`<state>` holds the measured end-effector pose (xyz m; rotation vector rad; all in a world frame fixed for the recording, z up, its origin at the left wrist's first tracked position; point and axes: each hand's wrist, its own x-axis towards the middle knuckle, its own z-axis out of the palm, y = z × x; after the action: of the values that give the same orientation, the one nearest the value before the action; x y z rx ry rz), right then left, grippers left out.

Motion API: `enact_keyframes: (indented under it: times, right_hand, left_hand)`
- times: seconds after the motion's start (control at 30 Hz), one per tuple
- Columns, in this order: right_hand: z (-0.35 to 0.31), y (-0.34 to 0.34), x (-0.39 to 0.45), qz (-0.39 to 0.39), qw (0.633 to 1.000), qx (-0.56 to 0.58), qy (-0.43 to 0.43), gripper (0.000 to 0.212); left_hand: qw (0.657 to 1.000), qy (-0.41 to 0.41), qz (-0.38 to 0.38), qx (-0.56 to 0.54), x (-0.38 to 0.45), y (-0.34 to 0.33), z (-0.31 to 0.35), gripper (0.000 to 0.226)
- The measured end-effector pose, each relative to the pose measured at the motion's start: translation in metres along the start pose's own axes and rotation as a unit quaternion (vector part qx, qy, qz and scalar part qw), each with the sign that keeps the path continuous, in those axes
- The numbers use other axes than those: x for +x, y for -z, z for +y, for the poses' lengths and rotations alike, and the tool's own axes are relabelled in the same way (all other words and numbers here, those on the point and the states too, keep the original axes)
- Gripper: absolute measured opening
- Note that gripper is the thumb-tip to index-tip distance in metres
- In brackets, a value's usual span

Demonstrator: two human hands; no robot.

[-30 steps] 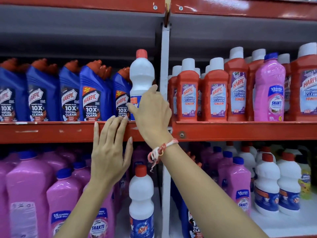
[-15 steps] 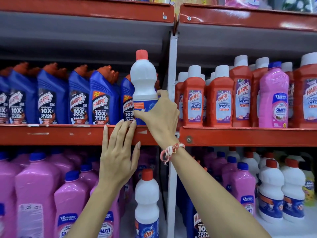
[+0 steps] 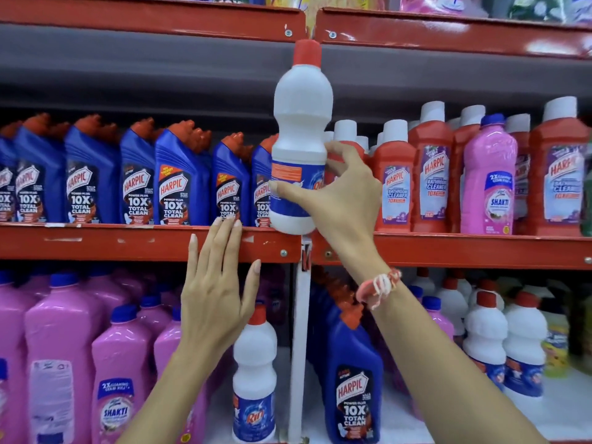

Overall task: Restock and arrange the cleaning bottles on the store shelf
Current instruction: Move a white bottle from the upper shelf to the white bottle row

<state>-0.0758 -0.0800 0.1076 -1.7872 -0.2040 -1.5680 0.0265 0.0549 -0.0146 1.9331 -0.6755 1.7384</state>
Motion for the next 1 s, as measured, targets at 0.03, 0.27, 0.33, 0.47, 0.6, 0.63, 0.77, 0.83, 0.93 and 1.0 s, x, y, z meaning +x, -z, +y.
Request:
enact_keyframes:
  times: [0.03, 0.27, 0.33, 0.47, 0.6, 0.63, 0.77, 0.83, 0.93, 1.0]
  right_hand:
    - [0.008, 0.009, -0.005, 0.003, 1.000, 0.007, -0.004, 0.073]
    - [0.049, 0.078, -0.034, -0.017, 0.996, 0.068, -0.047, 0.078]
    - [0.061, 0.099, -0.039, -0.032, 0.995, 0.081, -0.053, 0.083]
    - [0.092, 0.138, -0.050, -0.064, 0.992, 0.086, -0.073, 0.085]
    - [0.122, 0.178, -0.060, -0.085, 0.990, 0.081, -0.081, 0.082]
    - [0.128, 0.187, -0.062, -0.088, 0.990, 0.078, -0.082, 0.080]
    - [0.155, 0.221, -0.067, -0.095, 0.988, 0.075, -0.096, 0.070]
    - [0.168, 0.235, -0.069, -0.094, 0.987, 0.073, -0.104, 0.070]
    - [0.188, 0.256, -0.075, -0.084, 0.986, 0.079, -0.124, 0.075]
    - [0.203, 0.268, -0.079, -0.083, 0.984, 0.078, -0.137, 0.076]
  left_hand:
    - [1.000, -0.002, 0.002, -0.016, -0.003, 0.003, 0.008, 0.057]
    - [0.998, -0.046, 0.018, -0.029, -0.024, -0.004, 0.064, 0.053]
    - [0.998, -0.037, 0.010, -0.045, -0.032, -0.010, 0.082, 0.053]
    - [0.998, -0.026, -0.001, -0.063, -0.048, -0.025, 0.121, 0.051]
    - [0.996, -0.021, -0.013, -0.091, -0.061, -0.042, 0.164, 0.052]
    - [0.995, -0.019, -0.019, -0.097, -0.064, -0.047, 0.175, 0.053]
    - [0.992, -0.006, -0.038, -0.117, -0.076, -0.065, 0.215, 0.051]
    - [0.992, -0.001, -0.043, -0.123, -0.082, -0.072, 0.233, 0.050]
    - [0.990, 0.000, -0.054, -0.127, -0.094, -0.084, 0.257, 0.049]
    - [0.989, -0.001, -0.071, -0.129, -0.106, -0.094, 0.270, 0.051]
